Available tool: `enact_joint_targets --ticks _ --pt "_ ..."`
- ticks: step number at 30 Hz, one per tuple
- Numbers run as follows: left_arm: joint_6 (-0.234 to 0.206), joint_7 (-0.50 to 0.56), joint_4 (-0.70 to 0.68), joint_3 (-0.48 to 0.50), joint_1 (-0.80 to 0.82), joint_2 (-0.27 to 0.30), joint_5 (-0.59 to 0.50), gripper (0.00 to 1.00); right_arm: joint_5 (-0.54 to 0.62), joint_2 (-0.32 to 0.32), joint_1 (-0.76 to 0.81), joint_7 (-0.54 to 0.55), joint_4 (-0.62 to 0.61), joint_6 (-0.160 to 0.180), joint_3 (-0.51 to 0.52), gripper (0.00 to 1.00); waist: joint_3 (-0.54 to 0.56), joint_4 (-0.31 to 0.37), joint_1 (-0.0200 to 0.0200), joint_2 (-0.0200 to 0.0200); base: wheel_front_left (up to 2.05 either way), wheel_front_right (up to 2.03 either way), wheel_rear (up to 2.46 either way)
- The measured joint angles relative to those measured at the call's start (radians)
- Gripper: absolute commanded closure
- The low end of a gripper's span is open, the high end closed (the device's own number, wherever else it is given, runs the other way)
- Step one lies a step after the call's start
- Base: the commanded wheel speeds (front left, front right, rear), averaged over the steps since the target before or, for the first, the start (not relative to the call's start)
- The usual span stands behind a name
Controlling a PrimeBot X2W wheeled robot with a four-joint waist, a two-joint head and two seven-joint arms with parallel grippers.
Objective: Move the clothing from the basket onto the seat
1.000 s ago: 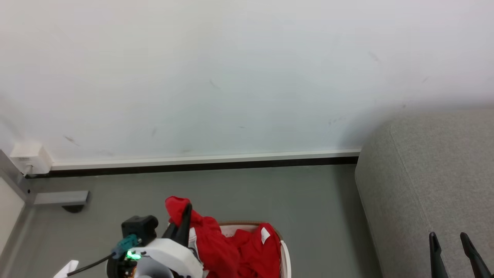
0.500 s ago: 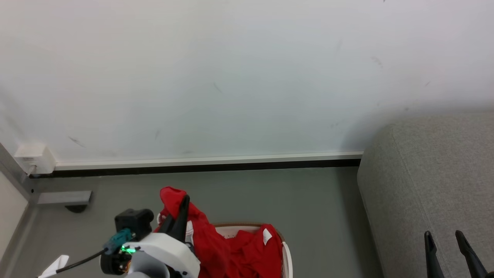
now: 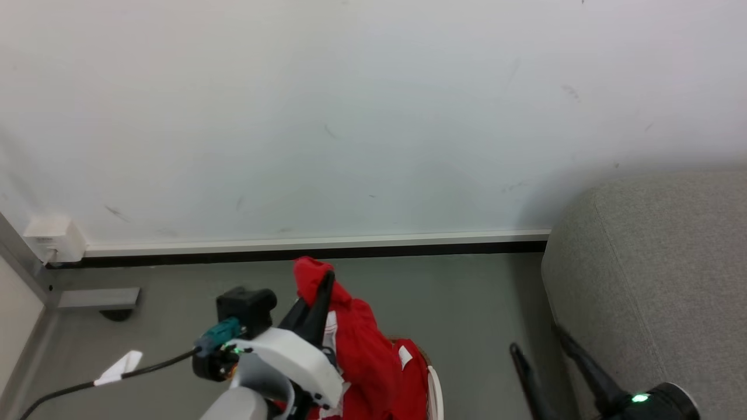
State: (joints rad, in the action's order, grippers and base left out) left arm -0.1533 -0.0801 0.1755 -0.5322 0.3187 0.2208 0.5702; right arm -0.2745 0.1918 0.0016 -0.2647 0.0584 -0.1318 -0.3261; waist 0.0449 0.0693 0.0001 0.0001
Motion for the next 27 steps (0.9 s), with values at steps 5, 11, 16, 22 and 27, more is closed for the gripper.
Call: enact_joint_targets --ticks 5,11,16,22,27 --pt "0.020 0.009 0.017 -0.050 0.045 -0.054 -0.010 1.00 -0.020 0.015 -0.064 0.000 0.004 0.000 -0.160 0.00 0.002 0.001 0.0000 0.0000 0.00 0.00 0.00" --pt "0.050 0.015 0.062 -0.120 0.083 -0.112 -0.017 1.00 -0.038 0.020 -0.143 0.000 0.050 0.000 -0.262 0.00 0.002 0.007 0.0000 0.0000 0.00 0.00 0.00" --pt "0.072 0.016 0.081 -0.170 0.105 -0.140 -0.024 1.00 -0.051 0.015 -0.199 0.000 0.108 0.000 -0.293 0.00 -0.002 0.013 0.0000 0.0000 0.00 0.00 0.00" --pt "0.090 0.030 0.087 -0.221 0.114 -0.153 -0.023 1.00 -0.068 0.006 -0.226 0.000 0.165 0.000 -0.293 0.00 -0.003 0.012 0.0000 0.0000 0.00 0.00 0.00" --pt "0.119 0.067 0.065 -0.257 0.112 -0.160 0.016 1.00 -0.098 0.007 -0.238 0.000 0.198 0.000 -0.298 0.00 -0.004 0.010 0.0000 0.0000 0.00 0.00 0.00"
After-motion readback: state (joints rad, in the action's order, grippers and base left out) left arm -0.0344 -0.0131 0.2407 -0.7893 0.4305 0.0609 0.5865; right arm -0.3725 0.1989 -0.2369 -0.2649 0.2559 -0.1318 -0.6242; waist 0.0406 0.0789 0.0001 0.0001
